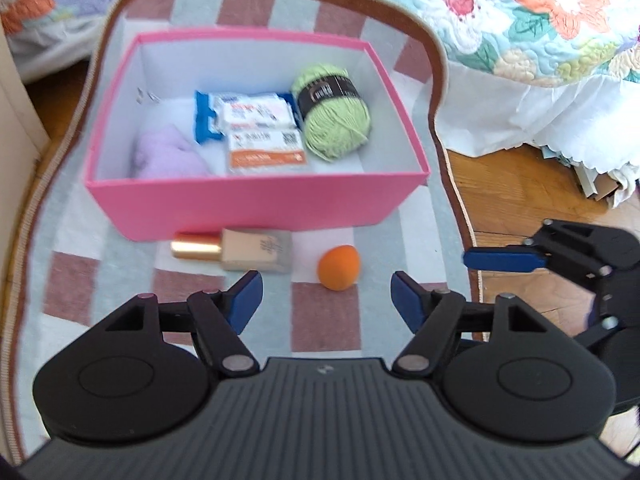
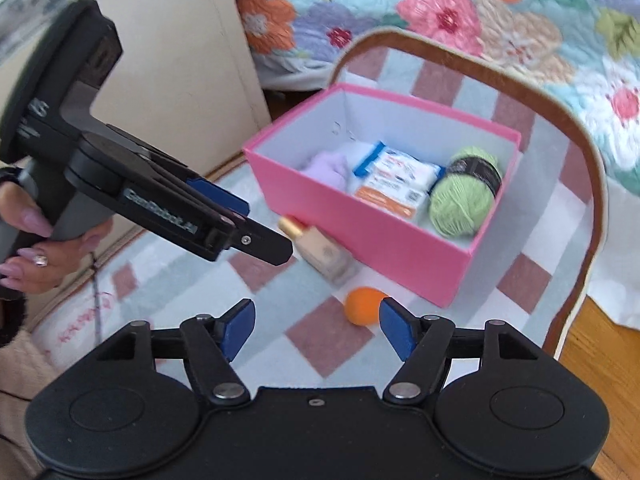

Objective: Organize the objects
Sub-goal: 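Move the left gripper to the orange makeup sponge and close on it, then carry the sponge into the pink box and open the left gripper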

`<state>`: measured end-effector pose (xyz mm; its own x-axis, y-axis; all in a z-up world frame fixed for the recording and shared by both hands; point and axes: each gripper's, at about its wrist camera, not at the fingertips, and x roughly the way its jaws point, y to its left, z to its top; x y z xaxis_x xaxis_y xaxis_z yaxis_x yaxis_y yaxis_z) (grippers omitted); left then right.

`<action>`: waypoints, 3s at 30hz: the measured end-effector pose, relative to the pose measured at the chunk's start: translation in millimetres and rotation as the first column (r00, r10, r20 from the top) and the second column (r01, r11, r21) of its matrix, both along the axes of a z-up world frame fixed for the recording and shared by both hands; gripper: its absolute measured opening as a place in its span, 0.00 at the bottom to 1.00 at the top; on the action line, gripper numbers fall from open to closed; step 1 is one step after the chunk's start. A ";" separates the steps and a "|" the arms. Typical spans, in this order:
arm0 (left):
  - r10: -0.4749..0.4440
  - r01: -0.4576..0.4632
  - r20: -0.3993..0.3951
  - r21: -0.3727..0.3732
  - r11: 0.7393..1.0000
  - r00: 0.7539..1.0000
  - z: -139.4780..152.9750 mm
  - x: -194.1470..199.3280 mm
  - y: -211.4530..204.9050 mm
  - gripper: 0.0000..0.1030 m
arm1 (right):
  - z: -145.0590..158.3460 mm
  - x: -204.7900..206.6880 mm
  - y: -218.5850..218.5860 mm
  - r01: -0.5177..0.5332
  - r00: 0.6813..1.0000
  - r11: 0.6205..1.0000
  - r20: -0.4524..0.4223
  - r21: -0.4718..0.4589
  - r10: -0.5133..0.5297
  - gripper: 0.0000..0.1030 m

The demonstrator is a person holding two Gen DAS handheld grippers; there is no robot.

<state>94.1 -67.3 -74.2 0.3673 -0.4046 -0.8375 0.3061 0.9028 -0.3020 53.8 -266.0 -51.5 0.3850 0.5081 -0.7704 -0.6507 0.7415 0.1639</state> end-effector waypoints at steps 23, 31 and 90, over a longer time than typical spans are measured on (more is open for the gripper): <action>0.062 -0.075 -0.121 -0.110 0.991 0.991 -97.8 35.8 -32.0 0.33 | -131.4 47.4 22.9 0.000 0.996 1.000 0.088 -0.031 0.002 0.56; 0.109 -0.140 -0.166 -0.191 0.971 0.980 -75.2 5.7 -17.1 0.32 | -106.1 26.5 16.4 0.045 0.998 0.999 0.048 -0.007 -0.045 0.53; 0.394 -0.397 -0.046 -0.082 0.914 0.918 -28.6 154.3 55.8 0.33 | -53.5 184.0 142.6 -0.056 0.997 0.998 0.043 -0.029 0.057 0.63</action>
